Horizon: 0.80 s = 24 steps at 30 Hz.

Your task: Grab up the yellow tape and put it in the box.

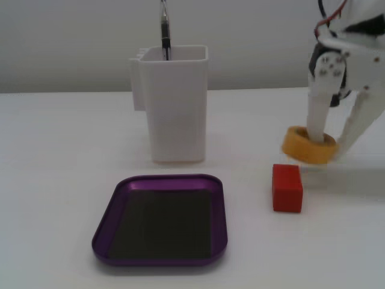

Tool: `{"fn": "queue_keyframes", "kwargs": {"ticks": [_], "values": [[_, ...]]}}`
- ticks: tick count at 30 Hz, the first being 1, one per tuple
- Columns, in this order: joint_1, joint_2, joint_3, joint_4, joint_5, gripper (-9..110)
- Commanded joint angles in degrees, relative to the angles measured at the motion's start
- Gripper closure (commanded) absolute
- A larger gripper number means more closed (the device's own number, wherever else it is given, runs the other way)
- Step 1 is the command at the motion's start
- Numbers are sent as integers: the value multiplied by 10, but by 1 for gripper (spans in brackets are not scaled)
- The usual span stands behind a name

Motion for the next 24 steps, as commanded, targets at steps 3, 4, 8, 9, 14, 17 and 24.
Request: {"fn": "queue_keyframes", "kwargs": {"ticks": [3,4,8,9,14,17,24], "values": [[-127,191,-105,75,2,102],[-128,194,-113,78,2,102],[-136,176,-128,76,-4,102],[-142,168,-129,65,-4,102],[-154,99,-156,-26,-31,102],[-152,18,-181,-62,-29,102],[-150,-172,-243,-142,-28,102]]}}
